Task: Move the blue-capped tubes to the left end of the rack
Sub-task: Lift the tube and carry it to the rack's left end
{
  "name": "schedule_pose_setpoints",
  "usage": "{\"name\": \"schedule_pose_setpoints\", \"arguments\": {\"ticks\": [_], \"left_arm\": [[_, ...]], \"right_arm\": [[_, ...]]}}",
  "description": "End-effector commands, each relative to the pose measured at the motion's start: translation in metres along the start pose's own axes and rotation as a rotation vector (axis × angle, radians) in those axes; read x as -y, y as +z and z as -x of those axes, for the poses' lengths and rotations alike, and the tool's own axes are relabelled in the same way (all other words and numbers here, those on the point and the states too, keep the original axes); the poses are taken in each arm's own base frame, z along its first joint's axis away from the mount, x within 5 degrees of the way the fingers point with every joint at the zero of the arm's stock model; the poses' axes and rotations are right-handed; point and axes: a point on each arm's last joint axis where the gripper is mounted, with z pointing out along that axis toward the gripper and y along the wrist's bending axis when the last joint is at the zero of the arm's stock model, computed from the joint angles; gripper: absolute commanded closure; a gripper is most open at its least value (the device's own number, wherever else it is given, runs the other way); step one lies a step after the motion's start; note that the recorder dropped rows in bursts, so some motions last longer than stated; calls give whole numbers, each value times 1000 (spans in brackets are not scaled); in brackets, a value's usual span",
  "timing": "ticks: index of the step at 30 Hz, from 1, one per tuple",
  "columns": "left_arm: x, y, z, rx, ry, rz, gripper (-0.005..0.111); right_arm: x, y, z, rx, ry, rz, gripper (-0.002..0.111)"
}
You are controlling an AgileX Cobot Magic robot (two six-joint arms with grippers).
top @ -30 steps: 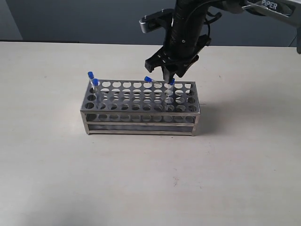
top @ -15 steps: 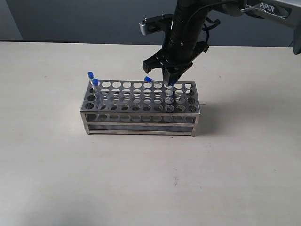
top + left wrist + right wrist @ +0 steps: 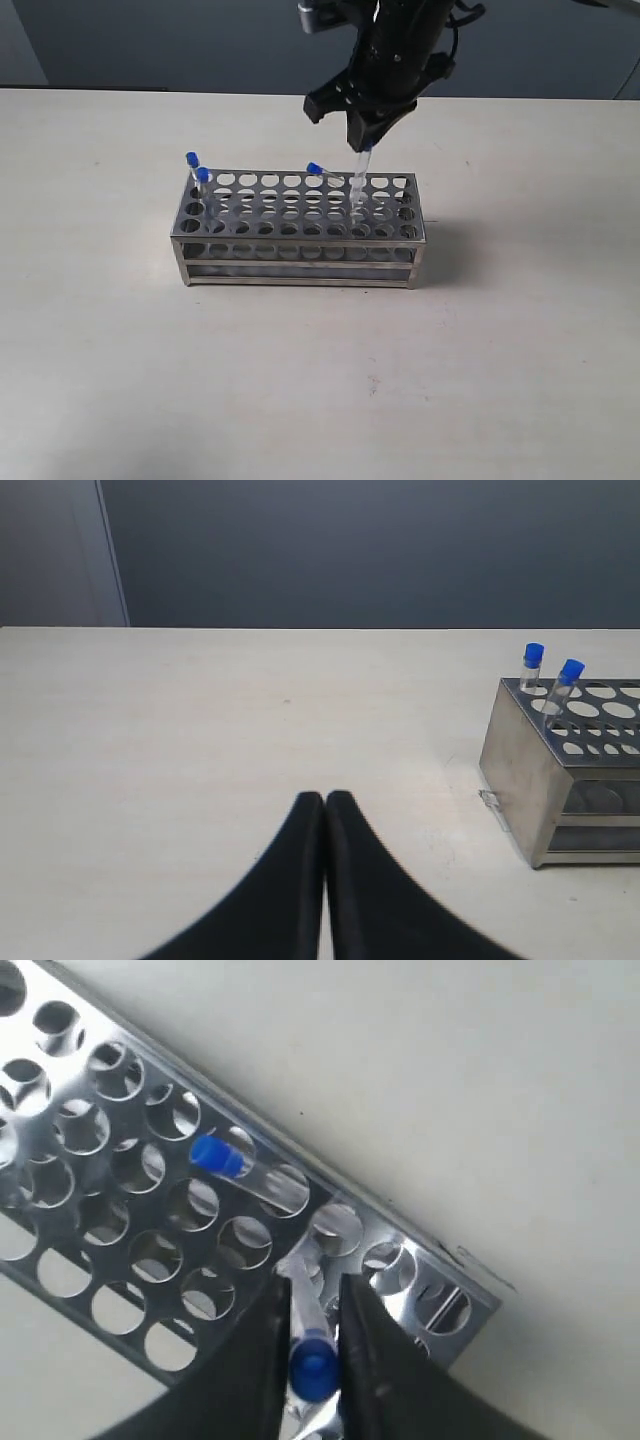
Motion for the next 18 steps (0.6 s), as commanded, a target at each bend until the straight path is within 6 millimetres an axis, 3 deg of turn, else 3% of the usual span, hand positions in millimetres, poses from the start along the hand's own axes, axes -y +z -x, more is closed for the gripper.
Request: {"name": "schedule_pose_setpoints", "arguments": {"ticks": [1,6,10,15,18], "left_arm": [[1,-1,2,12,-1,-10,106],[1,-1,2,12,-1,-10,106],[1,-1,2,12,-1,-10,106],[1,-1,2,12,-1,-10,106],[1,-1,2,12,-1,-10,106]], "right_arm": [[-2,-28,-1,66,-4,-6,108],[-11,-51,-3,119,-16,21,108],[-47,-66,-4,153,-144,46,108],[-116,-44,1,126,-408,84,109],[-137,-31,15,143,-490,28,109]]}}
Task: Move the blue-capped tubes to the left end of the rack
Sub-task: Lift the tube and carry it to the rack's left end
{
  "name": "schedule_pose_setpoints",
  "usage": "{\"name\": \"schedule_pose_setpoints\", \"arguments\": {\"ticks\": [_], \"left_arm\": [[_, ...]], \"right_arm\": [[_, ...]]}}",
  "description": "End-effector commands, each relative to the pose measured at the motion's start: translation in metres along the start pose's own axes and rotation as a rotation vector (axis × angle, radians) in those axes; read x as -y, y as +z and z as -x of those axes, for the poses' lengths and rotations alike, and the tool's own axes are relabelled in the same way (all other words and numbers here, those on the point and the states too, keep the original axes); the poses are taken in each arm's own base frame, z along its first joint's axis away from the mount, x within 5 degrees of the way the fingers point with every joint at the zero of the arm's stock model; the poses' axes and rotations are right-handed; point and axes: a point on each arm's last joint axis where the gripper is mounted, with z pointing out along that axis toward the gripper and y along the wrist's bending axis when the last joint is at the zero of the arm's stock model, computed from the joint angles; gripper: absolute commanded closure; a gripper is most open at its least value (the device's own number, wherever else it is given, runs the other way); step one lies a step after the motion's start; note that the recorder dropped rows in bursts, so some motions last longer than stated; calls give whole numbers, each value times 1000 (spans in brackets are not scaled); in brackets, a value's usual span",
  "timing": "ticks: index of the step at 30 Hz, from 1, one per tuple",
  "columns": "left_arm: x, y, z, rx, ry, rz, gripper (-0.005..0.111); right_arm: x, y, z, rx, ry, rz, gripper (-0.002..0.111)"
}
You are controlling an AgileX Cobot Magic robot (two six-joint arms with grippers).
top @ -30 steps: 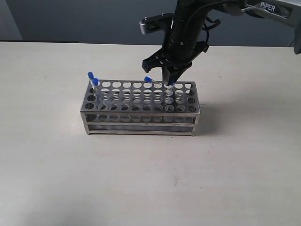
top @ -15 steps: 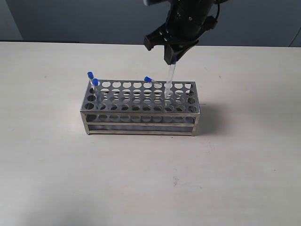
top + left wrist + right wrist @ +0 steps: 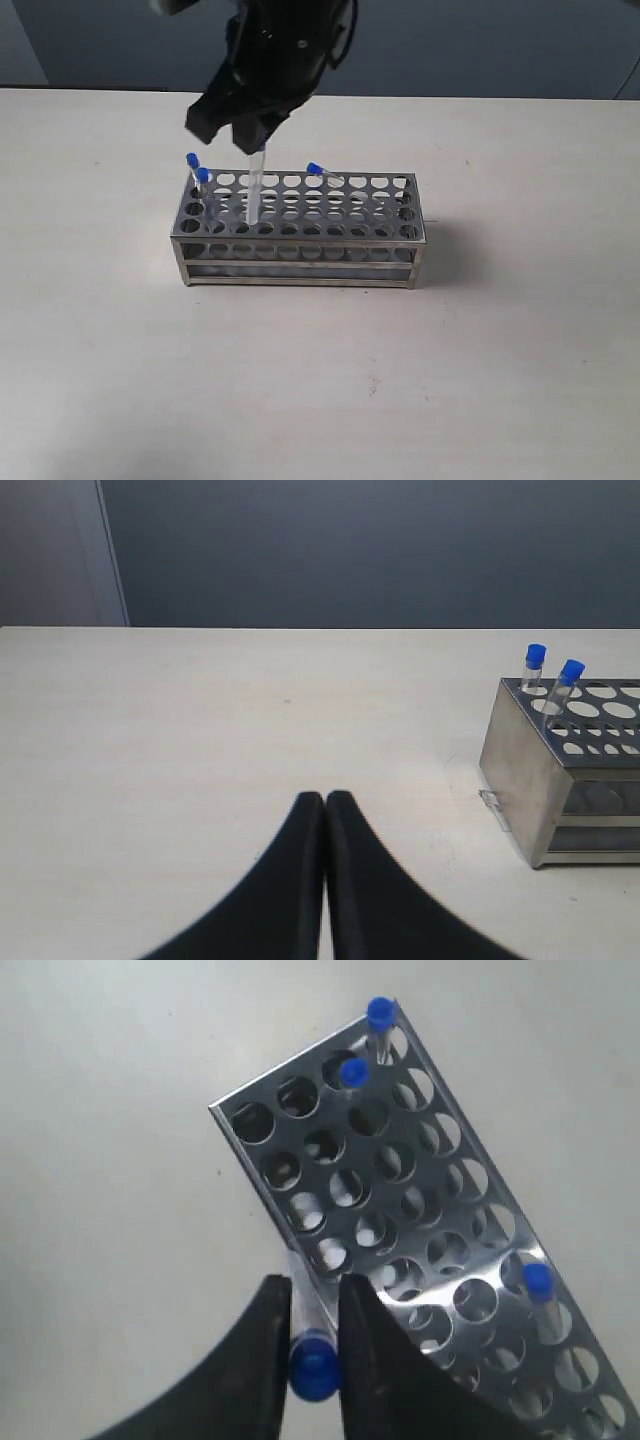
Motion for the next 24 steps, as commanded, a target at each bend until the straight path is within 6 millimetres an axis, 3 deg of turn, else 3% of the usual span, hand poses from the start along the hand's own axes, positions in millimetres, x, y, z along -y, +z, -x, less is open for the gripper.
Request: {"name": "schedule_pose_setpoints", "arguments": {"ticks": [1,7,13,24], "left_arm": [[1,-1,2,12,-1,-10,106],[1,-1,2,12,-1,-10,106],[1,-1,2,12,-1,-10,106],[1,-1,2,12,-1,-10,106]], "right_arm": [[-10,16,23,28,-91,-55,109],[-6,27,45,107,-118,-80,109],[-4,50,44,73,-132,-72,109],[-8,53,45,93,-113,-23,109]]}}
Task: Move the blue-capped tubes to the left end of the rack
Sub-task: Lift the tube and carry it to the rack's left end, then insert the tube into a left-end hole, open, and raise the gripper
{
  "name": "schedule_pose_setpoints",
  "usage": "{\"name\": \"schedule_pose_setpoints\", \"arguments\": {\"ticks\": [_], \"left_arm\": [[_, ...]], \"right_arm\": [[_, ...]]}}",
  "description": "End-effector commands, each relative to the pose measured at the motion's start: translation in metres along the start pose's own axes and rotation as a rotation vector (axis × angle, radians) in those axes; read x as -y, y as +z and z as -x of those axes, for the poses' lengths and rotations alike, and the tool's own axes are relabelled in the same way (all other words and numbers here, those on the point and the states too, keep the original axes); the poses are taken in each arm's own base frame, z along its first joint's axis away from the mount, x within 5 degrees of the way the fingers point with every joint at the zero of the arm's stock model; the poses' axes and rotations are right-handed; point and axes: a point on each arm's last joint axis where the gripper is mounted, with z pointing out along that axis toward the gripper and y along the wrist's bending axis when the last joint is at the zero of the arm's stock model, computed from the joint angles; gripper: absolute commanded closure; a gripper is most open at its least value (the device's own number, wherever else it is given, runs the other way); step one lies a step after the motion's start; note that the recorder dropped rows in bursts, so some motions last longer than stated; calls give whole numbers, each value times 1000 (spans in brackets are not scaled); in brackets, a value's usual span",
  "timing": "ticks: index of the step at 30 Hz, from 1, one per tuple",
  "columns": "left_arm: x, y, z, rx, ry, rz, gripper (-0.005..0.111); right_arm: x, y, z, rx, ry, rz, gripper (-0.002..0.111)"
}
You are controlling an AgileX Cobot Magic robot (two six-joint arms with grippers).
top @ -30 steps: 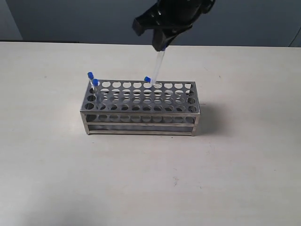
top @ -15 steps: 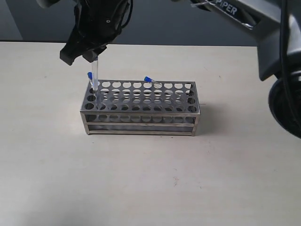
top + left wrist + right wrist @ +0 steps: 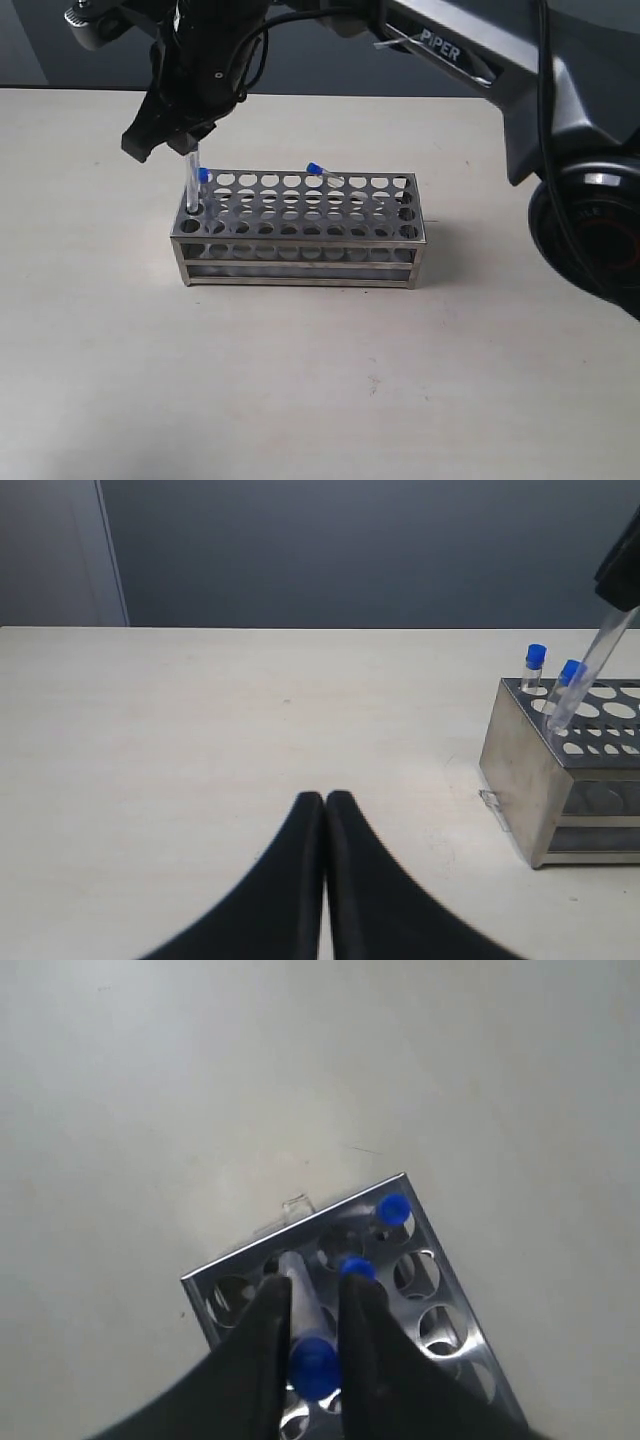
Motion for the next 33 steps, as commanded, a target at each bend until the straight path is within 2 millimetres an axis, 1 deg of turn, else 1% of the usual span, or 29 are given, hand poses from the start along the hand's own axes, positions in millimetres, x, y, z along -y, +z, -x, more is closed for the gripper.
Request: {"name": "schedule_pose_setpoints", "arguments": {"ticks": [1,4,12,18,23,33], "left_arm": [[1,-1,2,12,-1,-10,106],[1,-1,2,12,-1,-10,106],[1,-1,2,12,-1,-10,106],[1,-1,2,12,-1,-10,106],[1,-1,2,12,-1,-10,106],[1,-1,2,12,-1,-10,106]], "right_arm": [[0,-3,0,0,-6,7,109],[0,0,-1,-9,-5,10,109],[-4,33,-8,-56,23,74,109],[-6,50,-10,-58,31,112,109],[-11,57,-6,-2,29,174,109],[-11,60,-10,-36,42,172,109]]}}
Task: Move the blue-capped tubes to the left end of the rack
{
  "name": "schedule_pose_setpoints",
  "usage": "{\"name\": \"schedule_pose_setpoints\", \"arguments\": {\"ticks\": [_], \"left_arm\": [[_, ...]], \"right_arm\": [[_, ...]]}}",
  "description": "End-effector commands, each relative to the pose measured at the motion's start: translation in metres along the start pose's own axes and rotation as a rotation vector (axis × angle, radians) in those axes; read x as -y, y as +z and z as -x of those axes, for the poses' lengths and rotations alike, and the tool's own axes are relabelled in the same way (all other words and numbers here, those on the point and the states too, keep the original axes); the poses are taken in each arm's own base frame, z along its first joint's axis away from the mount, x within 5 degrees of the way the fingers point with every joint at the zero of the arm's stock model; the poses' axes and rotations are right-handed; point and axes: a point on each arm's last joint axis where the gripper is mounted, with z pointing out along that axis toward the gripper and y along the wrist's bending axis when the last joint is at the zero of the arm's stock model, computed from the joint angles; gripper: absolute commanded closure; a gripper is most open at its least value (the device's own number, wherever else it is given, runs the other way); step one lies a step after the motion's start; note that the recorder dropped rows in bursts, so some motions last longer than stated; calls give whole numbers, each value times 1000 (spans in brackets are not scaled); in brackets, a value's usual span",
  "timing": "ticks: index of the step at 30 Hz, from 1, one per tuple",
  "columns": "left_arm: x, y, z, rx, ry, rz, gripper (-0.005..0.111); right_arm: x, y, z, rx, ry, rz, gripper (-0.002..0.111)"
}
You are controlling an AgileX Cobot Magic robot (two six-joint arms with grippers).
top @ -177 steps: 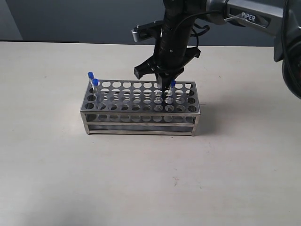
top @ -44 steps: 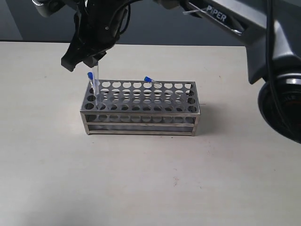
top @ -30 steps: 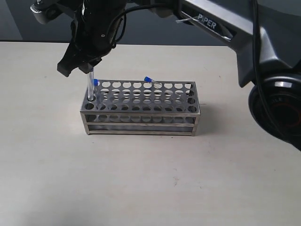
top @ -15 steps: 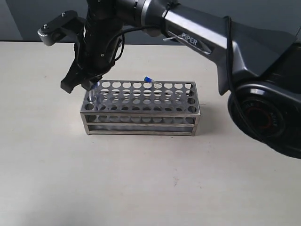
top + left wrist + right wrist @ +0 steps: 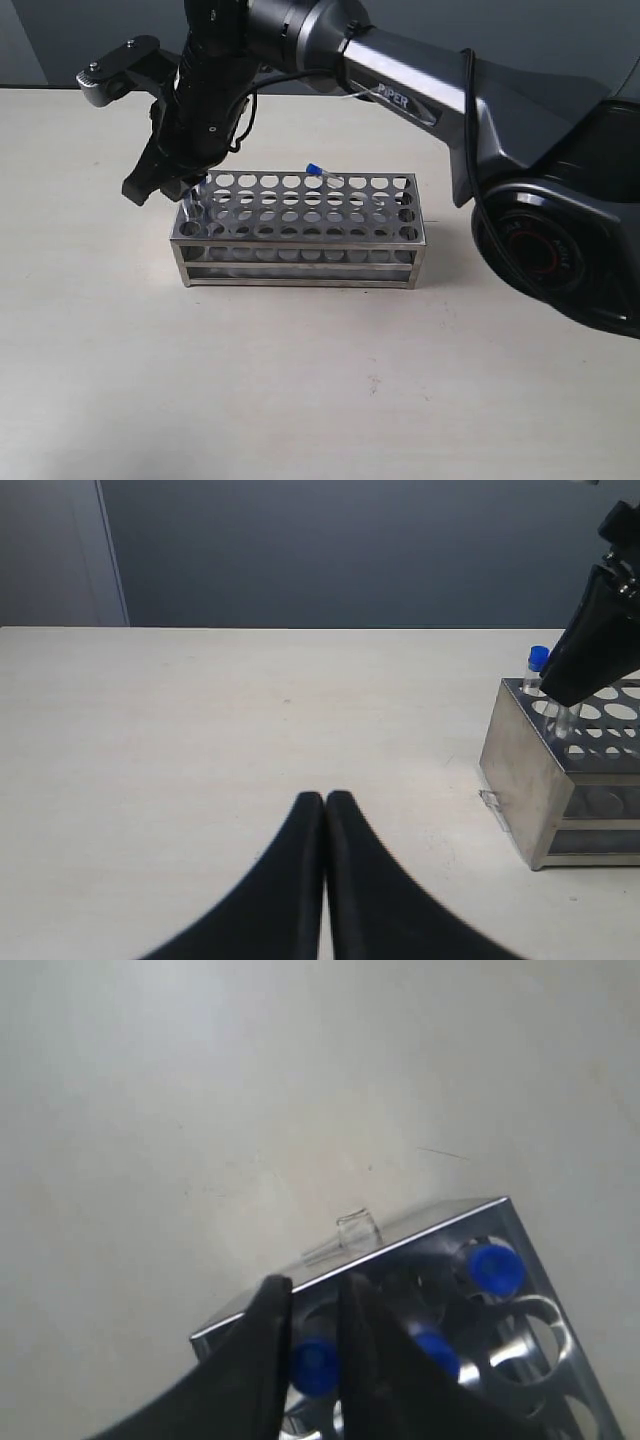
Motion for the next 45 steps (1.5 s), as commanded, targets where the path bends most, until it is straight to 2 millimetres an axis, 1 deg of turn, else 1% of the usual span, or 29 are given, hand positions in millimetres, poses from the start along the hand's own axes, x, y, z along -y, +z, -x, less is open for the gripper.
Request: {"name": "schedule_pose_setpoints", "arguments": {"ticks": [1,2,3,7,8,9,14,18,21,26,30,34,37,42,45], "left_arm": [[1,-1,2,12,-1,-10,106],[1,-1,2,12,-1,-10,106],[1,-1,2,12,-1,-10,106],[1,-1,2,12,-1,-10,106],[1,-1,2,12,-1,-10,106],[1,-1,2,12,-1,-10,106],[1,-1,2,12,-1,-10,106],[1,-1,2,12,-1,-10,106],[1,-1,2,12,-1,-10,106],[1,-1,2,12,-1,-10,106],[1,-1,2,12,-1,-10,106],[1,-1,2,12,-1,-10,106],[1,-1,2,12,-1,-10,106],[1,-1,2,12,-1,-10,106],[1,-1,2,12,-1,-10,106]], "right_arm": [[-7,0,0,-16,21,46,107],[-7,0,-1,-20,21,48,104],[-7,0,-1,-28,21,52,98],[-8,0,-3,-43,21,59,71],[-8,0,-3,-44,21,59,66],[-8,0,-3,-48,33,60,64],[-10,-10,-2,-51,55,59,69],[-12,-24,2,-22,47,47,69],[-11,-31,4,-8,40,31,69],[-10,-36,3,-17,26,2,69],[-8,-36,1,-41,21,-23,69],[0,-39,-1,-71,44,-110,69],[5,-51,-1,-72,56,-187,69],[12,-82,0,-22,68,-227,69],[27,-97,-4,-26,73,-308,69]]}}
